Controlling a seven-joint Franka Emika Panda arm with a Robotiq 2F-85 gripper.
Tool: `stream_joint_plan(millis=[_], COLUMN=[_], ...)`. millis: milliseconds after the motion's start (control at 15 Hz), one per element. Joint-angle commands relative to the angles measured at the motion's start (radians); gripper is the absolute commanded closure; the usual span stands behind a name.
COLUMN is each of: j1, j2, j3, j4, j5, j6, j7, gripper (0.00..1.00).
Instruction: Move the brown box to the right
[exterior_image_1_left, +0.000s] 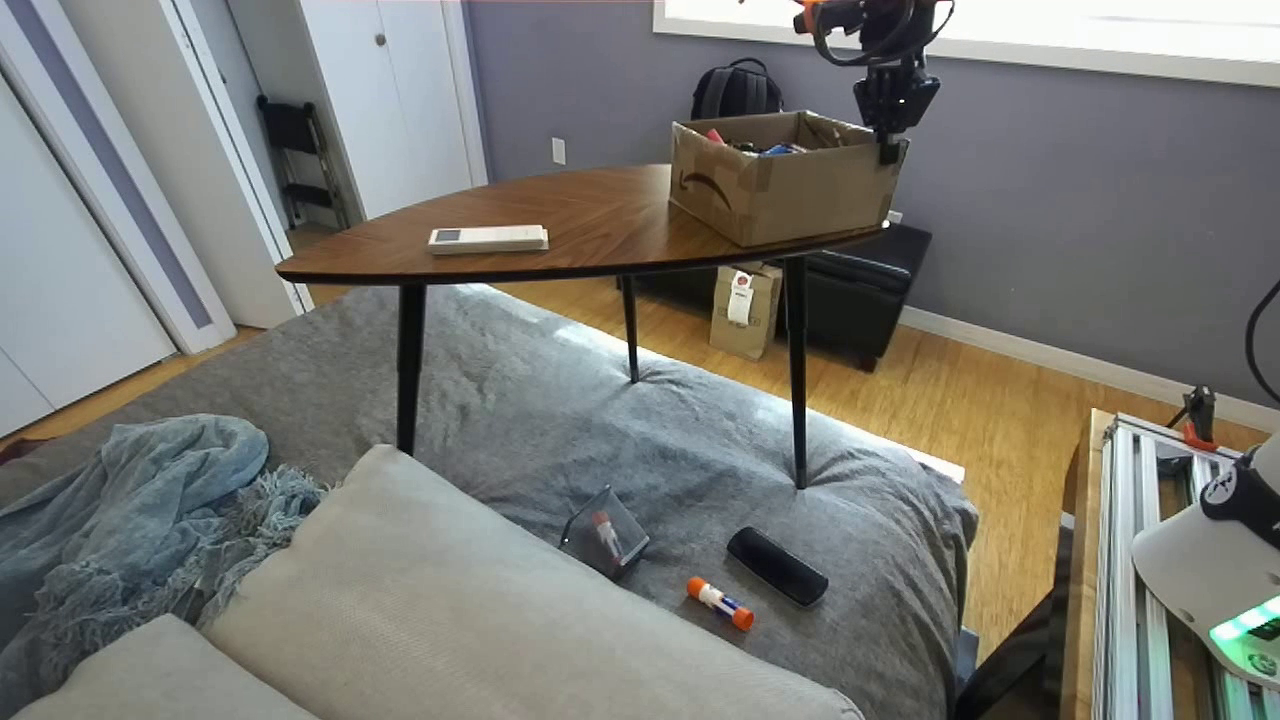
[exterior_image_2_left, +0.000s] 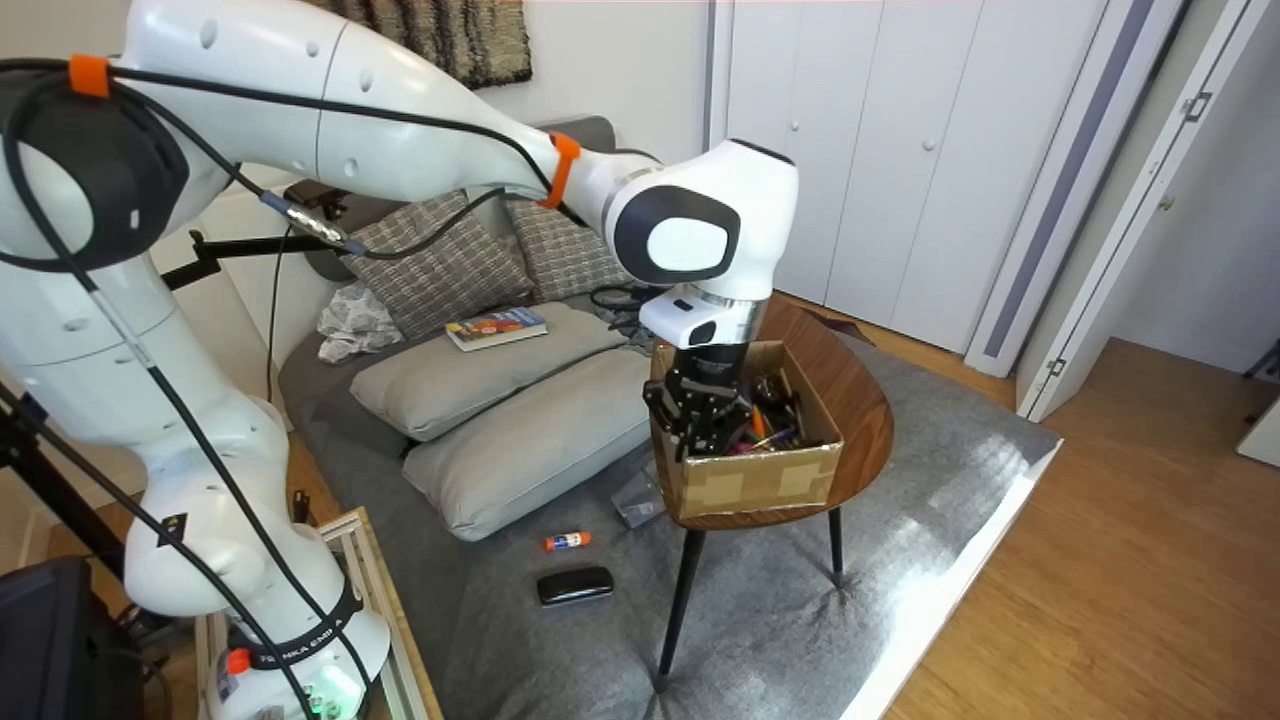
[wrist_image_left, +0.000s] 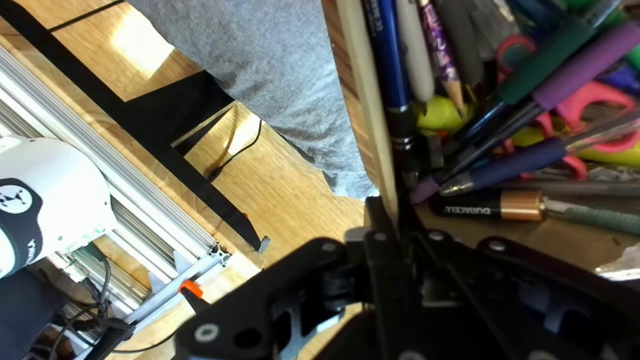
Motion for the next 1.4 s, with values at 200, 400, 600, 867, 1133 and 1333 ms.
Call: stream_joint_plan(millis=[200,400,600,867,1133,1333], j1=[-0.014,-0.014,-0.014,-0.017,-0.019,-0.023], j2=[-0.021,-0.033,-0.06,-0.103,-0.159,-0.173], j3=[-0.003,-0.003,-0.002,-0.002,-0.004,-0.004], j4=[-0.019,-0.016,-0.012,-0.008,0.003,0.041], j5=[0.032,0.035,0.043,0.049,0.008,-0.009], j6=[-0.014,0.004,0.015,0.026,0.061,0.064], j7=[-0.005,-0.008,-0.016,-0.054,-0.249,-0.41], gripper=[0.68,0.54,0.34,0.06,0.0,0.0])
